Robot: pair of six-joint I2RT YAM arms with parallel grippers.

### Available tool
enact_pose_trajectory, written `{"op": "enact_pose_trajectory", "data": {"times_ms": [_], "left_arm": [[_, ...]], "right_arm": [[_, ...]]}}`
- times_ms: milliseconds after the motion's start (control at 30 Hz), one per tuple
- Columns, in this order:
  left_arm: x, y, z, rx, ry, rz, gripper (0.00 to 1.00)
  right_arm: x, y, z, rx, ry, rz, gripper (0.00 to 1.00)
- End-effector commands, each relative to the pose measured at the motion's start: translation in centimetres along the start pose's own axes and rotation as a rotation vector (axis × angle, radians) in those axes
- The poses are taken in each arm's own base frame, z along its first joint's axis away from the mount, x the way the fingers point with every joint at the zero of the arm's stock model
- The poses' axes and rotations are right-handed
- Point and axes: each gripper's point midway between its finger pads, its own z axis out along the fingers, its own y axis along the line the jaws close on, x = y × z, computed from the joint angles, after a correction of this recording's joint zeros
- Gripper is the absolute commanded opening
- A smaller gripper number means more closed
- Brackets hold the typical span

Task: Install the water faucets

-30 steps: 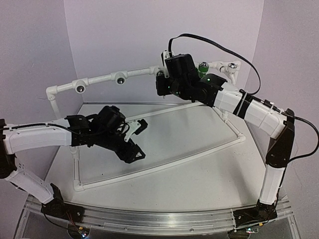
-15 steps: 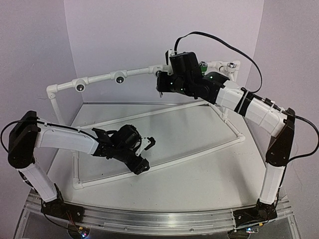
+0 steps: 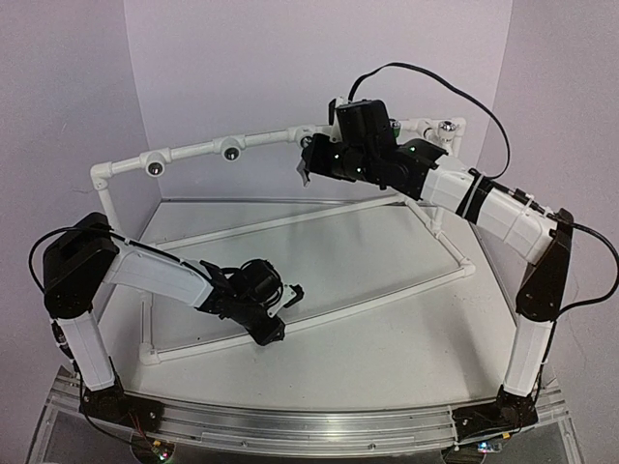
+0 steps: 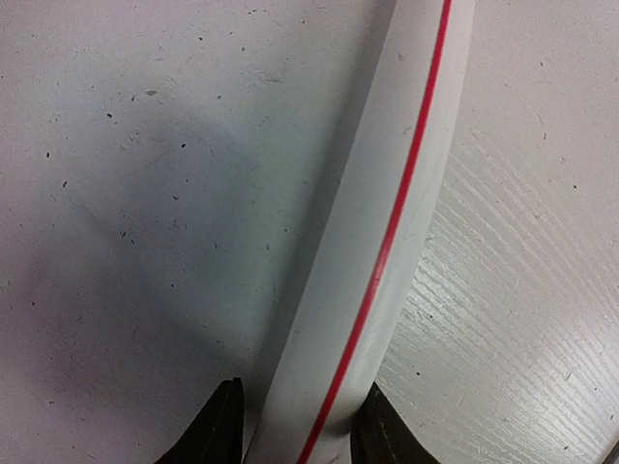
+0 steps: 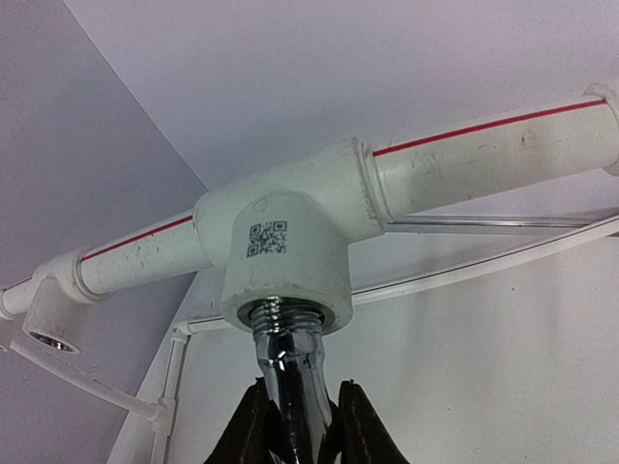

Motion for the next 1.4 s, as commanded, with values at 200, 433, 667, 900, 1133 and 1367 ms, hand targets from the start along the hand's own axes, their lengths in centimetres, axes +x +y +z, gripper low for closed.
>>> {"op": "enact_pose_trajectory", "data": {"times_ms": [200, 433, 667, 900, 1133, 1367], "left_arm": [[1.8, -3.9, 1.8, 0.088, 0.056, 0.055, 0.15], [2.5, -4.1, 2.0, 0.080, 0.071, 0.071, 0.07], [3.0, -4.2, 2.1, 0.082, 0.081, 0.074, 0.06], [3.1, -4.4, 2.2, 0.086, 0.086, 0.074, 0.05], [3.2, -4.6, 2.4, 0.091, 0.092, 0.075, 0.04], [3.4, -4.6, 2.4, 0.090, 0.095, 0.067, 0.02]], "right_arm": [[-0.9, -2.8, 2.3, -0.043, -0.054, 0.314, 0.00], [-1.7, -2.9, 2.2, -0.142, -0.042, 0.460, 0.00], [-3.5, -3.2, 1.1, -0.232, -0.023, 0.548, 0.00], [-4.8, -5.3, 0.2, -0.269, -0.045, 0.638, 0.00], [-6.0, -4.8, -0.2, -0.349, -0.053, 0.715, 0.00], [-7.4, -4.9, -1.2, -0.353, -0.105, 0.735, 0.04]]}}
